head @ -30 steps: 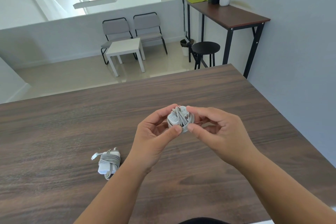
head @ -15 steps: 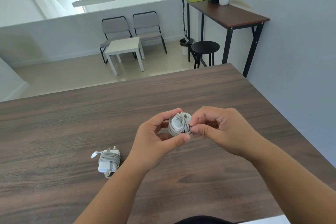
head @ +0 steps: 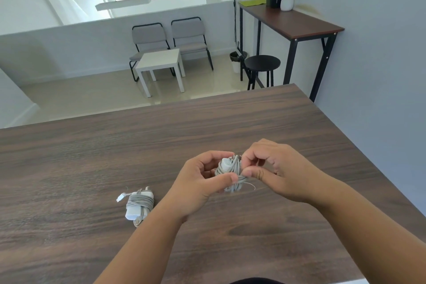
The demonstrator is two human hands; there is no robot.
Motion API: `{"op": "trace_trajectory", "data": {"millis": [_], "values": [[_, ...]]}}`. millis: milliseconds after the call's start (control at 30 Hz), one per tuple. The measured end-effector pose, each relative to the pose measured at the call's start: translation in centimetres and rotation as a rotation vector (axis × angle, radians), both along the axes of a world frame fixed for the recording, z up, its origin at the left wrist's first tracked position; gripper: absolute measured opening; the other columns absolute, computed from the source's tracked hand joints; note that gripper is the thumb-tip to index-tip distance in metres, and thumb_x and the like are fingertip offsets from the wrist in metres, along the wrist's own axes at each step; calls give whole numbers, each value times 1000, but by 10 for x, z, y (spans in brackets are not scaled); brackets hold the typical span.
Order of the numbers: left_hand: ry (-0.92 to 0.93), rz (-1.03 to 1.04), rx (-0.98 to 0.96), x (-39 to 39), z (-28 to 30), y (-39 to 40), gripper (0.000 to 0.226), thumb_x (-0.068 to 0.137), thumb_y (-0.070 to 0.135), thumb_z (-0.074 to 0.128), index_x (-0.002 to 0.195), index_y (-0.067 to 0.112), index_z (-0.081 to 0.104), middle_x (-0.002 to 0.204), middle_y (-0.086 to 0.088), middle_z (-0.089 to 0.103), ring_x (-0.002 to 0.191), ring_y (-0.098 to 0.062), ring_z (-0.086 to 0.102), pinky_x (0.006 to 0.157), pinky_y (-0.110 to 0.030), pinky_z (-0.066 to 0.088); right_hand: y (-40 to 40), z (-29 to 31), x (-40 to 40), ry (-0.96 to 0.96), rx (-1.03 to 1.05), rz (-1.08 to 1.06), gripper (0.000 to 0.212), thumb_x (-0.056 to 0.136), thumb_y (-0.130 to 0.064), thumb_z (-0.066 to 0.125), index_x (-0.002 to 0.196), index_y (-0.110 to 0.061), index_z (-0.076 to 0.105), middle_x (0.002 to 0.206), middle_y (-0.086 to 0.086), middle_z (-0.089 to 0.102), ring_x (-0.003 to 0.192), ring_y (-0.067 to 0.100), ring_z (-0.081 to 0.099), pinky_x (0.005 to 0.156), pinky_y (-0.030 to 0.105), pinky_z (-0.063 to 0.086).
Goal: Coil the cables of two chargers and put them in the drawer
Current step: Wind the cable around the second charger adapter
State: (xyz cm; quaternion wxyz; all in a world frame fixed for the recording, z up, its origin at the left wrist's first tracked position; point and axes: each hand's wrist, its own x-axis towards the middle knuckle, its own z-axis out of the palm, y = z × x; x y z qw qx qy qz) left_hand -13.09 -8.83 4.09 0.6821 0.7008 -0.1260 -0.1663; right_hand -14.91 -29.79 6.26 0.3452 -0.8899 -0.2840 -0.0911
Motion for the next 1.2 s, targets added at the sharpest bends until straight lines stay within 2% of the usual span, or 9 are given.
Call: {"op": "trace_trajectory", "data": {"millis": [133,267,333,467,600,800,867,1033,1200], "values": [[66,13,-76,-6,-8,-6,45,73,21,81,115,15,67,98,-1,74,82,-10,67,70,-22,52,-1,-7,1,90,99,-35,16,88,-18,66,82,-31,60,77,-24,58,83,5,57,72,10,40],[153,-6,-96,-9,-15,-6,42,81,24,74,121,17,64,104,-2,72,89,-16,69,77,-35,56,-3,-18,3,173,162,-52,17,88,-15,68,81,-30,61,78,-20,61,80,4,59,72,9,40],[194,-9,-94,-10,-17,-6,41,83,26,76,121,17,64,106,-5,71,88,-20,70,72,-37,59,-4,-23,5,205,172,-44,12,88,-16,68,82,-26,64,80,-21,62,79,4,59,72,10,41],[224,3,-85,-11,-17,-6,45,76,29,72,119,17,67,103,-8,72,85,-20,70,61,-31,59,-6,-26,6,253,247,-32,2,86,-17,70,87,-18,68,81,-17,67,79,6,62,73,13,46],[227,17,-93,-10,-17,-6,44,75,29,72,117,17,68,98,-5,74,81,-17,69,59,-28,58,-10,-28,4,258,245,-50,13,84,-19,73,97,-21,74,87,-15,72,85,7,67,76,14,49],[239,61,-138,-9,-16,-8,49,71,33,73,117,16,68,99,-8,74,82,-18,68,57,-28,57,-6,-17,6,97,162,-25,18,79,-16,78,97,-20,77,87,-13,71,81,6,67,71,20,54],[255,74,-203,-8,-16,-8,48,71,32,72,116,15,68,101,-10,74,84,-20,70,58,-28,59,-7,-16,6,130,217,-35,22,79,-17,78,101,-20,76,92,-10,71,83,9,68,73,25,56],[289,94,-383,-6,-11,-12,48,82,31,63,124,9,63,112,-21,71,89,-25,72,69,-33,60,-3,-18,0,335,412,0,51,75,-14,81,122,-25,63,116,-7,65,102,11,68,90,26,55],[262,106,-519,-7,-6,-18,48,87,27,56,129,3,59,119,-24,68,98,-29,71,80,-34,60,7,-24,-1,327,633,-42,56,72,-4,82,120,-26,64,114,-2,67,100,17,69,88,29,55]]}}
